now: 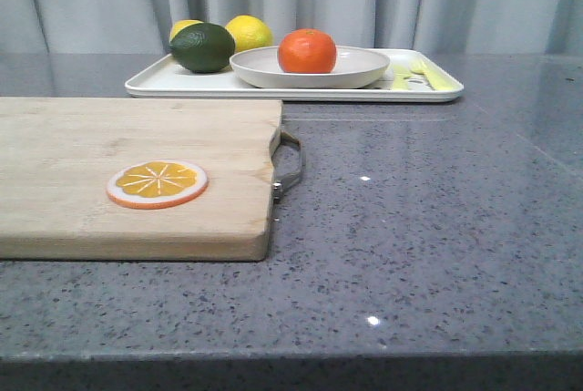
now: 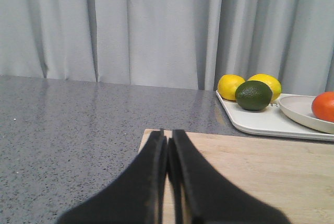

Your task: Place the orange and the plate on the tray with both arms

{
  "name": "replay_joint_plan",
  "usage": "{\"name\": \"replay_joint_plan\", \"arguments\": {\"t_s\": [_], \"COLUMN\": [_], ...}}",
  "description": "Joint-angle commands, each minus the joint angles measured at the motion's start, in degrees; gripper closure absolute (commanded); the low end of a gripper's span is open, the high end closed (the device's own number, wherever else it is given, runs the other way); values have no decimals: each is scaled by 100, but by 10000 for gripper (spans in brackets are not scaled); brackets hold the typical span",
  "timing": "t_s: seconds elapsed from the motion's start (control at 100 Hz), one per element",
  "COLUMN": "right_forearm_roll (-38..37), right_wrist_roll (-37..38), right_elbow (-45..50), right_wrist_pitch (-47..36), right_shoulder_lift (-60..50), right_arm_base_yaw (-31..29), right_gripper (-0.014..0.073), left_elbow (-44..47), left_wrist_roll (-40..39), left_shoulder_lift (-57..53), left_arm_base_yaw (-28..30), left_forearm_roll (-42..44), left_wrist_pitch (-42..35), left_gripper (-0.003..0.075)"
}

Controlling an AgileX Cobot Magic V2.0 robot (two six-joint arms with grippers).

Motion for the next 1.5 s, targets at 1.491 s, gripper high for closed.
{"name": "replay_joint_plan", "arguments": {"t_s": [1.491], "right_forearm_roll": [-86], "right_wrist_roll": [-53], "right_elbow": [-128], "right_wrist_pitch": [-547], "right_shoulder_lift": [48], "right_arm_base_yaw": [-14], "right_gripper": [661], "left_elbow": [42], "left_wrist_roll": [148], "left_shoulder_lift": [-201], "left_arm_base_yaw": [-1], "left_forearm_roll": [35], "left_wrist_pitch": [77], "left_gripper": [741]}}
